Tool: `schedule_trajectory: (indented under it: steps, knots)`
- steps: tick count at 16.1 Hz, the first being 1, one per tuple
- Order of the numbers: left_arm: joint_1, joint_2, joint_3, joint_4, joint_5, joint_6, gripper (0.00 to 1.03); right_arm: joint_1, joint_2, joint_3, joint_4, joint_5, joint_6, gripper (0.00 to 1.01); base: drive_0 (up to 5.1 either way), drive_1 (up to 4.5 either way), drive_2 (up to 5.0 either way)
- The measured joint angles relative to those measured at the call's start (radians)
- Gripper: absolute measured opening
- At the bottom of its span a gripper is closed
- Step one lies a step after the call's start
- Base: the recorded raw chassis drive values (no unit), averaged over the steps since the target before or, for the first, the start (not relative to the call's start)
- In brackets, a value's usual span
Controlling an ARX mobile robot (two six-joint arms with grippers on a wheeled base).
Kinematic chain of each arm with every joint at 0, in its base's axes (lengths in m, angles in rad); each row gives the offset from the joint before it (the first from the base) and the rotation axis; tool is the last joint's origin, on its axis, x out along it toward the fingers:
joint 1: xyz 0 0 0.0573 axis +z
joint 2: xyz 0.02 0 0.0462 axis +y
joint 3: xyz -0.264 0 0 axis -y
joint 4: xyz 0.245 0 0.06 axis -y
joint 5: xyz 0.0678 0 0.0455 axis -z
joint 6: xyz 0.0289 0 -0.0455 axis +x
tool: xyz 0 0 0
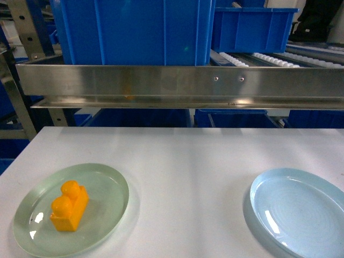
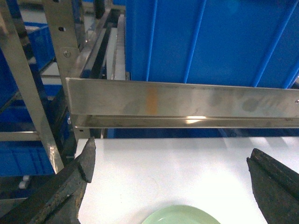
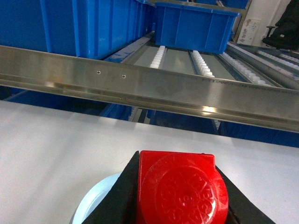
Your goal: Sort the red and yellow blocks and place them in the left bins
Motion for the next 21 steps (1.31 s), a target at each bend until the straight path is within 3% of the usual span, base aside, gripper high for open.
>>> schedule_trajectory:
  steps: [3,7,8,12,16,21]
  knots:
    - [-0.045,0.169,0.097,-0.037,-0.031,0.000,0.98,0.000,0.000,0.000,0.000,0.000,0.000,0.27,0.0,0.00,0.0]
    - [-0.099,0.357,0.090,-0.038,-0.086,0.016,0.98,0.000,0.000,0.000,0.000,0.000,0.000,0.27,0.0,0.00,0.0]
    - [-0.122,0.381,0.073,-0.035,-0.126,0.018,0.98,0.000,0.000,0.000,0.000,0.000,0.000,0.27,0.0,0.00,0.0]
    - [-0.213,0.434,0.015,0.014,-0.150,-0.002,0.98,0.000,0.000,0.000,0.000,0.000,0.000,0.27,0.0,0.00,0.0]
    - [-0.224,0.534,-0.050,0.078,-0.214,-0.008,0.98,0.000,0.000,0.000,0.000,0.002,0.000,0.27,0.0,0.00,0.0]
    - [-0.230,0.639,-0.066,0.169,-0.206,-0.026,0.98,0.000,0.000,0.000,0.000,0.002,0.000,0.27,0.0,0.00,0.0]
